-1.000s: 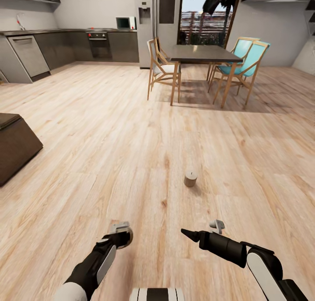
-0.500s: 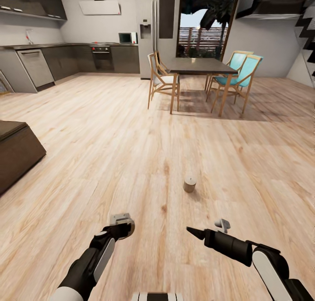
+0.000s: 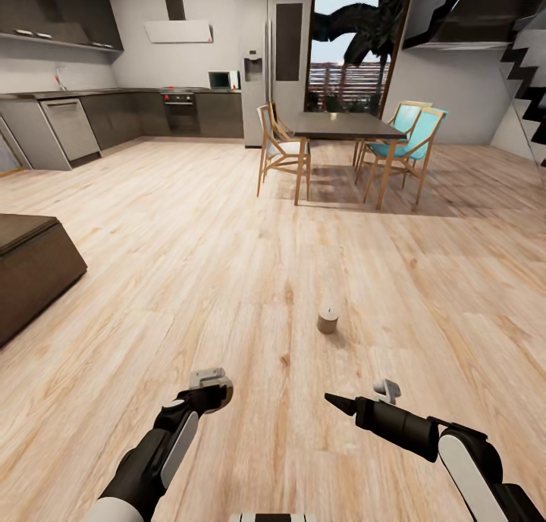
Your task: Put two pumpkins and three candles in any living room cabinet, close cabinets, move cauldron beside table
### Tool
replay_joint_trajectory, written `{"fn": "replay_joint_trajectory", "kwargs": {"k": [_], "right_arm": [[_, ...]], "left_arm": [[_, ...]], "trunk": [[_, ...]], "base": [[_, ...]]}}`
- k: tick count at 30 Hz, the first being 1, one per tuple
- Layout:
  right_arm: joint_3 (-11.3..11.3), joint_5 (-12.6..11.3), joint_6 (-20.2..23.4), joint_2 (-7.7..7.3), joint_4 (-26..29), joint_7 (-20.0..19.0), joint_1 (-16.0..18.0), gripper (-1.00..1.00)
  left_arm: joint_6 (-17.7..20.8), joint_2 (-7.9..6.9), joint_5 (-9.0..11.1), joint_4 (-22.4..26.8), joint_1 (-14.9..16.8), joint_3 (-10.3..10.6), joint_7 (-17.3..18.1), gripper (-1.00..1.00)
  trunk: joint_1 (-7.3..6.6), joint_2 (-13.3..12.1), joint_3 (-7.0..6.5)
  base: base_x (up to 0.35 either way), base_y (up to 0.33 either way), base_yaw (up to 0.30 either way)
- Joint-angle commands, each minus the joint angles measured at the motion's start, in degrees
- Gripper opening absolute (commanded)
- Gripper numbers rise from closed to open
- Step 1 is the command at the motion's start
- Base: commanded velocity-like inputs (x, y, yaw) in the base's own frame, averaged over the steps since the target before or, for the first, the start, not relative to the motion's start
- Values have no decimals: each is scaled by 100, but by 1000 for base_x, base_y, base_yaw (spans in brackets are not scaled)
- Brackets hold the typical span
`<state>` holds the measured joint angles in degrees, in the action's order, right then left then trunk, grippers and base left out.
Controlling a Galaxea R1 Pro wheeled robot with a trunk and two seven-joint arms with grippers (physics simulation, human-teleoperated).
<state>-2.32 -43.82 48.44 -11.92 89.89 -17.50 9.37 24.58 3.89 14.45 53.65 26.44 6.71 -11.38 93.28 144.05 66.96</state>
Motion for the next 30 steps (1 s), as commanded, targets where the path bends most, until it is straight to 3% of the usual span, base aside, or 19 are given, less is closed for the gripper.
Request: {"fn": "replay_joint_trajectory", "kwargs": {"k": [1, 7, 22, 24, 25, 26, 27, 30], "right_arm": [[0, 21, 16, -3, 2, -25, 3, 100], [-1, 18, 16, -3, 2, -14, 3, 100], [12, 36, 10, -6, -1, 145, 3, 100], [43, 50, 9, 1, -2, 652, 3, 100], [60, 40, 8, 22, 11, 1263, 3, 100], [58, 35, 8, 31, 23, 1564, 3, 100], [47, 26, 5, 52, 44, 2116, 3, 100], [28, 14, -1, 77, 66, 2931, 6, 100]], "left_arm": [[18, -3, 58, 11, 2, 14, -31, -100], [-30, -3, 51, 18, -67, 0, -31, -100], [-16, -3, 41, 207, -159, 6, -22, -100], [31, -3, 29, 426, -273, 6, -27, -100], [133, -3, 21, 577, -353, 6, -28, -100], [188, -3, 17, 635, -382, 6, -31, -100], [278, -3, 15, 720, -424, 4, -33, -100], [378, -3, 9, 855, -468, 5, -50, -100]], "trunk": [[-1, 2, 5], [-1, 2, 5], [-1, 2, 5], [-1, 2, 5], [-1, 2, 5], [-1, 2, 5], [-1, 2, 5], [-1, 2, 5]], "base": [[-6, 1, 0], [135, 0, 0], [321, 0, 0], [337, 0, 0], [337, 0, 0], [337, 0, 0], [337, 0, 0], [336, 0, 0]]}}
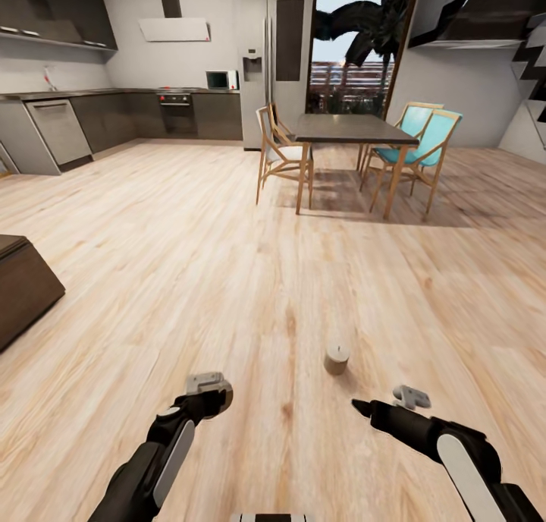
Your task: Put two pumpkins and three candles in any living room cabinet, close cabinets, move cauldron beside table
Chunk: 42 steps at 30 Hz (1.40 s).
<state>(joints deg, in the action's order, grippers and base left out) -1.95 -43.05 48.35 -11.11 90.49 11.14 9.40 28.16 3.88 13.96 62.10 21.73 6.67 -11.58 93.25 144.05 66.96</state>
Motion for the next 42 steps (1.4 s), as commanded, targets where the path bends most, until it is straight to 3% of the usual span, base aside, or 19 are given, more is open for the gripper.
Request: {"fn": "replay_joint_trajectory", "kwargs": {"k": [1, 5, 9, 12, 15, 19, 24, 29, 32, 37, 42], "right_arm": [[-9, -62, 7, -1, 10, 199, 4, 100], [5, -51, 7, 3, 17, 597, 60, 100], [-5, -8, 4, 23, 0, 857, 328, 100], [-67, -4, -30, 223, -12, 1684, 444, 100], [-152, -11, -56, 415, -32, 2239, 482, 100], [-305, -27, -64, 480, -58, 2422, 497, 100], [-420, -18, -18, 508, -237, 2503, 547, 100], [-437, -12, 2, 512, -573, 2513, 671, 100], [-471, -7, 11, 513, -838, 2523, 813, 100], [-795, 1, 11, 507, -1278, 2602, 1128, 100], [-849, -1, 10, 507, -1435, 2590, 1175, 100]], "left_arm": [[35, -2, 55, 42, -4, 10, -35, -100], [82, -2, 49, 165, -29, 10, -60, -100], [208, -2, 41, 317, -49, 10, -69, -100], [286, -2, 38, 497, -127, 10, -72, -100], [450, -2, 35, 820, -248, 10, -72, -100], [820, -2, 39, 1136, -307, 10, -73, -100], [1819, 1, 64, 1908, -332, 10, -70, -100], [2505, 4, 58, 2173, -320, 5, -72, -100], [2642, 6, 52, 2233, -276, 8, -72, -100], [3024, 14, 63, 2466, -55, 60, -68, -100], [3092, 10, 64, 2553, 24, 80, -36, -100]], "trunk": [[2, 2, 5], [2, 2, 5], [2, 2, 5], [2, 2, 5], [2, 2, 5], [2, 2, 5], [2, 2, 5], [2, 2, 5], [2, 2, 5], [2, 2, 5], [2, 2, 5]], "base": [[335, 0, 0], [334, 0, 0], [331, 0, 0], [321, 0, 0], [303, 0, 0], [236, 0, 0], [161, 0, 0], [74, 0, 0], [19, 0, 0], [147, 0, 0], [125, 0, 0]]}}
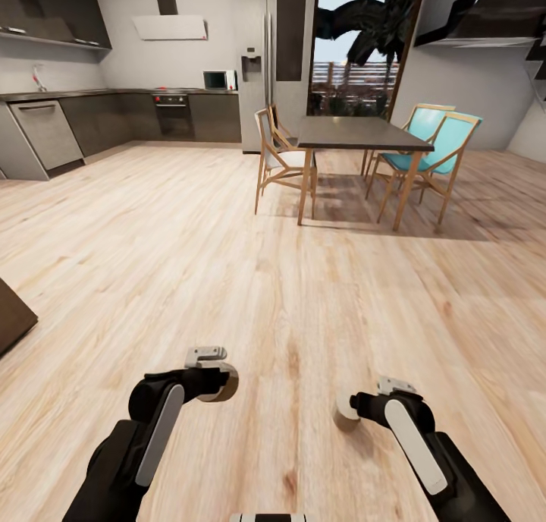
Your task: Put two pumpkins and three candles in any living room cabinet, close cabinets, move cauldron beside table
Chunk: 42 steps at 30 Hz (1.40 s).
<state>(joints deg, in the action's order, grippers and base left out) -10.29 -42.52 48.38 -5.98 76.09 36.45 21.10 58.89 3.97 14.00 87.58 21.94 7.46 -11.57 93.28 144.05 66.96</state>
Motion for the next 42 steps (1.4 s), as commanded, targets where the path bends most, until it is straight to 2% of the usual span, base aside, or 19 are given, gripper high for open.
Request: {"fn": "replay_joint_trajectory", "kwargs": {"k": [1, 18, 29, 40, 42], "right_arm": [[-16, -54, 8, -6, -10, 55, 7, 100], [-26, -63, 6, -12, -160, -6, 151, 100], [-101, -82, 2, 0, -438, -15, 166, 100], [-241, -65, -19, 1, -450, -26, 166, 100], [-344, -64, -24, 1, -422, -35, 166, 100]], "left_arm": [[23, 0, 60, 10, 7, 3, -33, -100], [48, -2, 59, 109, 12, 1, -20, -100], [50, -2, 42, 179, 4, 1, -71, -100], [45, -2, 41, 198, 4, 1, -73, -100], [44, -2, 41, 198, 4, 1, -73, -100]], "trunk": [[-1, 2, 5], [-1, 2, 5], [-1, 2, 5], [28, 17, 249], [33, 19, 293]], "base": [[44, 0, 0], [245, 0, 0], [42, 0, 0], [0, 0, 0], [0, 0, 0]]}}
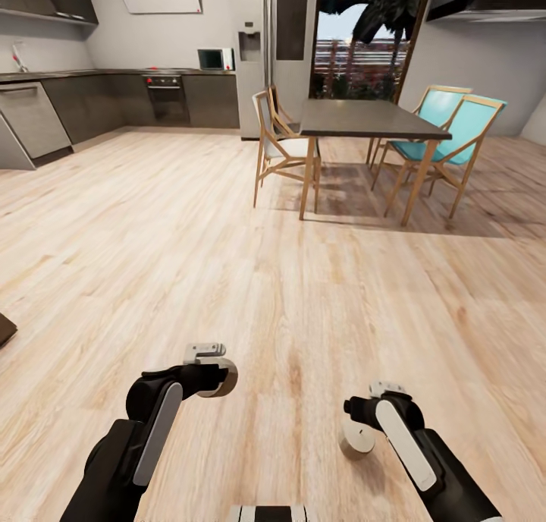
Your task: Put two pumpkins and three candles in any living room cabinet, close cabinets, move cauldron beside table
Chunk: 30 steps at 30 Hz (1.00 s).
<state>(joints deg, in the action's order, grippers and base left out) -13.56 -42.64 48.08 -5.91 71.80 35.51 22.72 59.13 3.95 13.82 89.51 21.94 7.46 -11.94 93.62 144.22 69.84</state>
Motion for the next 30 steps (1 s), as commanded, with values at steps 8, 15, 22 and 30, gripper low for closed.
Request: {"fn": "replay_joint_trajectory", "kwargs": {"k": [8, 15, 22, 30], "right_arm": [[-144, -53, 25, -18, 117, 63, 208, 100], [-148, -41, 19, -50, 89, 62, 244, 100], [-131, -17, 18, -85, 57, 62, 267, 100], [-138, -22, 13, -74, 53, 62, 268, 100]], "left_arm": [[19, 1, 59, 5, 3, 1, -36, -100], [14, 1, 59, 5, 3, 6, -36, -100], [19, 1, 59, 21, 3, 10, -36, -100], [37, -1, 59, 136, -20, -7, -36, -100]], "trunk": [[19, 13, 183], [24, 16, 227], [42, 25, 382], [63, 36, 559]], "base": [[0, 0, 0], [0, 0, 0], [0, 0, 0], [0, 0, 0]]}}
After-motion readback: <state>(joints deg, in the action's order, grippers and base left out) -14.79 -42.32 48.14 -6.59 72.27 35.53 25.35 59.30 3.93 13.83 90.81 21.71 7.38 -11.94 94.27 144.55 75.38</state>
